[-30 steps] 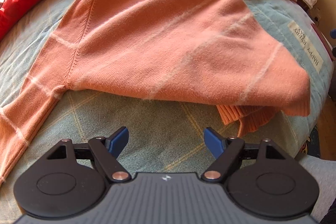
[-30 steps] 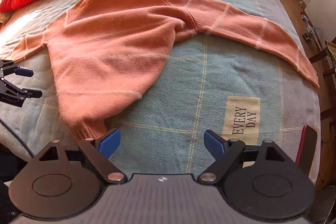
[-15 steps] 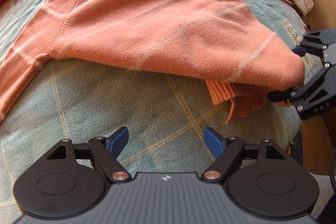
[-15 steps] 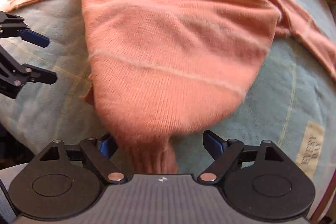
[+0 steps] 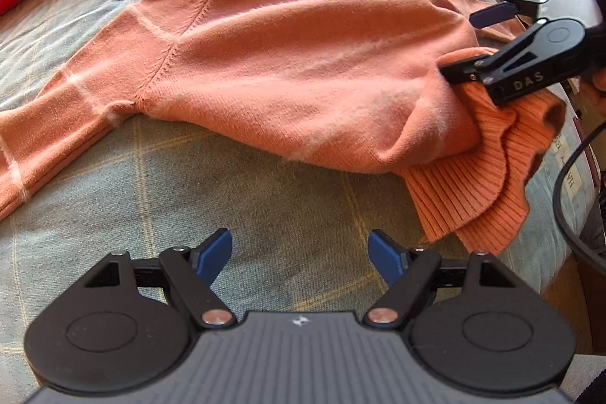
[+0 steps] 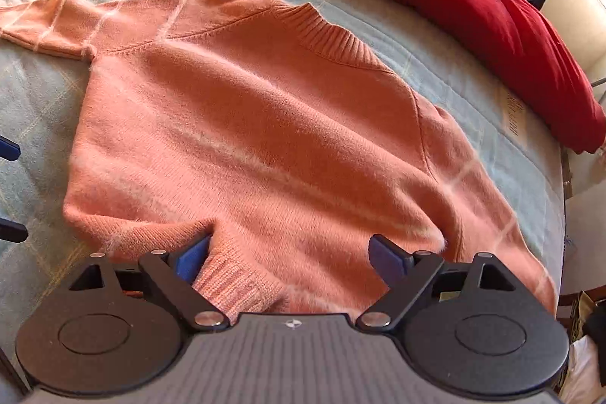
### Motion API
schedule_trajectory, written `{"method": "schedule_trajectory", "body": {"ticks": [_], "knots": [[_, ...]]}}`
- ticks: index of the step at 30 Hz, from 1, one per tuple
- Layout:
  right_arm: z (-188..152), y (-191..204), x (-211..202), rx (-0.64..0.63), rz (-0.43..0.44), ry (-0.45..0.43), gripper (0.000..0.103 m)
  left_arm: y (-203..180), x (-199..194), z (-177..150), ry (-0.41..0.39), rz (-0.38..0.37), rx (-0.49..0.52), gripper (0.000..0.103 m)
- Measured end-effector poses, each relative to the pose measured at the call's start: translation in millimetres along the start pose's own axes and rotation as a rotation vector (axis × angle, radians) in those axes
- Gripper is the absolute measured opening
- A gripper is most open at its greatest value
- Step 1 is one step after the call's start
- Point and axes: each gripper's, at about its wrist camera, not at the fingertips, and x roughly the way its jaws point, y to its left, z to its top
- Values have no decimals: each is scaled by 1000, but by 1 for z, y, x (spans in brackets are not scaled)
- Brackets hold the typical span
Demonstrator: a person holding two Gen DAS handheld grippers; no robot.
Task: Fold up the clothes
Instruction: 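Smooth the sweater hem with the right gripper while the left gripper hovers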
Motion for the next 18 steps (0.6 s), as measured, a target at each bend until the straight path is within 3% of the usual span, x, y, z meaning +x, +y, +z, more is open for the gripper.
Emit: {"method": "schedule_trajectory", "body": {"ticks": [5,9,14,18], "knots": [[17,-22,35,62,-5,28,91,-3,13,9,-2,-19,-39,79],[16,-41,37,134,56,24,90,-16,35,25,7,-67,-47,79],[-7,-71,-6,239,102,-42,91,-27,44,48,-2,-88,3,79],[-54,-102,-41,399,140,-25,91,-28,49,48,36,-91,46,79]]}}
